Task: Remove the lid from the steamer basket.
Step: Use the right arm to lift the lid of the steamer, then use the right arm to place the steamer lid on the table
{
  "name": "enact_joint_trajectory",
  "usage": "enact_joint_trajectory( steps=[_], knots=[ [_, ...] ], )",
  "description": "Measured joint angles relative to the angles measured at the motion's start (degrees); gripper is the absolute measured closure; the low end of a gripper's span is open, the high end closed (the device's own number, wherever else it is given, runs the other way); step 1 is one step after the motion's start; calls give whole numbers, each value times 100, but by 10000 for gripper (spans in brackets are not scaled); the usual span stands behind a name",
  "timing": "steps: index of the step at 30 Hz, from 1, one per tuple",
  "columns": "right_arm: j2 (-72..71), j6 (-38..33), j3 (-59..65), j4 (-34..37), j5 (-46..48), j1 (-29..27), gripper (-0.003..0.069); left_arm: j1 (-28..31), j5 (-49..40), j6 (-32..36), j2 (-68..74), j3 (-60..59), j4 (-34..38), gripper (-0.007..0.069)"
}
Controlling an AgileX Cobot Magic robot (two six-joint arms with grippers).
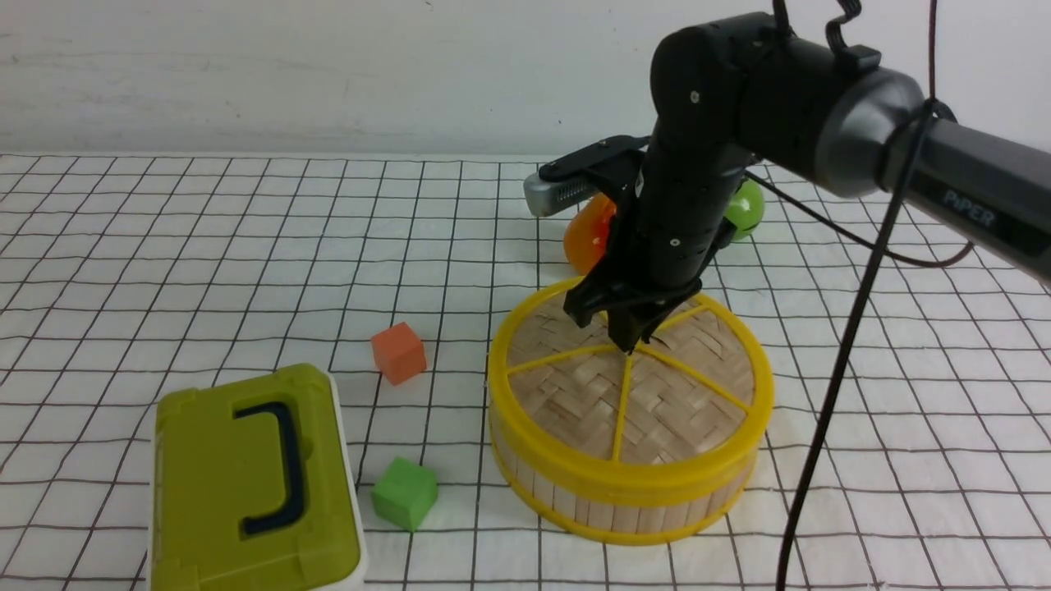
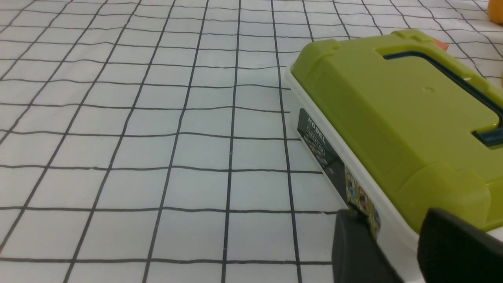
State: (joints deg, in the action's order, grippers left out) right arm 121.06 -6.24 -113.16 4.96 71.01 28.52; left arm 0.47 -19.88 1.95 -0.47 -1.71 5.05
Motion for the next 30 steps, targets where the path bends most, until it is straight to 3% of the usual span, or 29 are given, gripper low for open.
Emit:
enact_joint_trajectory(
  steps=[5,14,25,30],
  knots=[
    [-25,-21,-300,-26,80,0,554,0,0,0,0,0,0,385],
    [-1457,-169,-471,-345,53,-100,554,0,0,0,0,0,0,385],
    [-2514,-169,1089,-293,91,-2205,554,0,0,0,0,0,0,385],
    [-2397,-169,2093,-55,-306,-2755,554,0,0,0,0,0,0,385]
  ],
)
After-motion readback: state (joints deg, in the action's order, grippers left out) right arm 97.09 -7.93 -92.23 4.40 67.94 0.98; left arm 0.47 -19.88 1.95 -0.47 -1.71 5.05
